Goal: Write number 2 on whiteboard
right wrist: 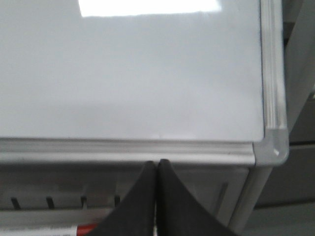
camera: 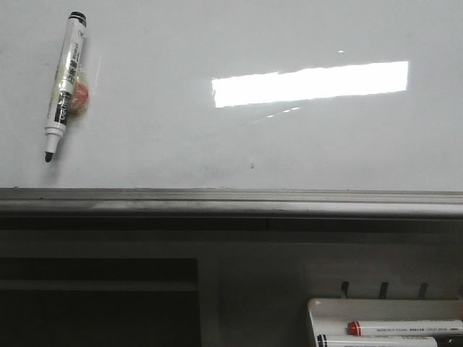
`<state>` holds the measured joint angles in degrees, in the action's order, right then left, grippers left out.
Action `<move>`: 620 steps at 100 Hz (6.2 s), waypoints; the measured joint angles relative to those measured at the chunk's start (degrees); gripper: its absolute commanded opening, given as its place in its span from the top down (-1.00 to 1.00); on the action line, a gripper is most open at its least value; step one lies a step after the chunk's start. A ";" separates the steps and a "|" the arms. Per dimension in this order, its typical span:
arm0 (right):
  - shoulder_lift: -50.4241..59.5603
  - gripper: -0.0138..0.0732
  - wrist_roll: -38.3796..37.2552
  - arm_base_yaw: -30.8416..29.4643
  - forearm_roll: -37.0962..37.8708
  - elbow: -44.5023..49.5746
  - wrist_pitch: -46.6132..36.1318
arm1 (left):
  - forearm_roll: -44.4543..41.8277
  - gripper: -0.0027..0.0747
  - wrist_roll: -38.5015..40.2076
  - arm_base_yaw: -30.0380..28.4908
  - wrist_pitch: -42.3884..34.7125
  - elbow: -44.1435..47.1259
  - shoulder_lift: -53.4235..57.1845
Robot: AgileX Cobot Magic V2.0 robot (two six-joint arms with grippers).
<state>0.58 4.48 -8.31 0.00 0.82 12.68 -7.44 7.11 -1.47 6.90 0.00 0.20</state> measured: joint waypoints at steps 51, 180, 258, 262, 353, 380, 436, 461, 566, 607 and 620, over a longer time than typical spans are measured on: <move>0.00 0.85 0.00 0.00 0.00 0.00 -29.26 | 1.36 0.98 0.00 0.00 -6.08 0.00 0.00; -12.17 0.85 -8.82 5.00 -4.56 -30.19 28.79 | 19.57 -0.21 -7.11 24.15 3.37 -19.67 -15.40; -12.17 0.85 -8.82 16.43 -3.46 -26.61 23.06 | 20.10 -0.13 -7.11 40.45 -26.72 -22.78 -61.50; -12.17 0.85 -8.82 16.43 -3.60 -26.61 22.66 | 20.73 -0.09 -7.11 40.45 -26.99 -22.99 -61.93; -12.17 0.85 -8.72 16.43 -3.92 -26.61 19.37 | 24.27 -0.06 -8.58 35.95 -21.90 -23.34 -67.20; -12.17 0.85 -8.72 16.43 -3.92 -26.61 19.01 | 24.36 0.59 -8.91 35.95 -25.74 -23.63 -69.80; -21.67 0.80 33.94 20.85 -39.99 -26.47 23.31 | -2.11 0.98 -8.91 41.94 -20.62 -23.63 -63.02; -30.02 -0.30 47.56 32.99 -46.03 -28.82 22.23 | -21.02 0.98 -9.01 48.11 -18.28 -23.63 -57.47; -64.07 0.85 54.90 57.01 -47.43 -43.72 4.87 | -36.42 0.98 -9.39 49.57 -17.13 -23.19 -57.21; -64.07 0.85 55.01 57.22 -47.91 -44.16 4.31 | -35.69 0.36 -9.39 49.62 -14.47 -23.19 -53.72; -64.07 0.85 55.01 57.12 -47.69 -44.07 0.42 | -31.70 -0.07 -9.39 49.62 -10.42 -23.19 -47.07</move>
<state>-63.49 59.49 48.81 -47.69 -43.25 13.10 -39.13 -2.27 48.14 -3.52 -23.19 -46.87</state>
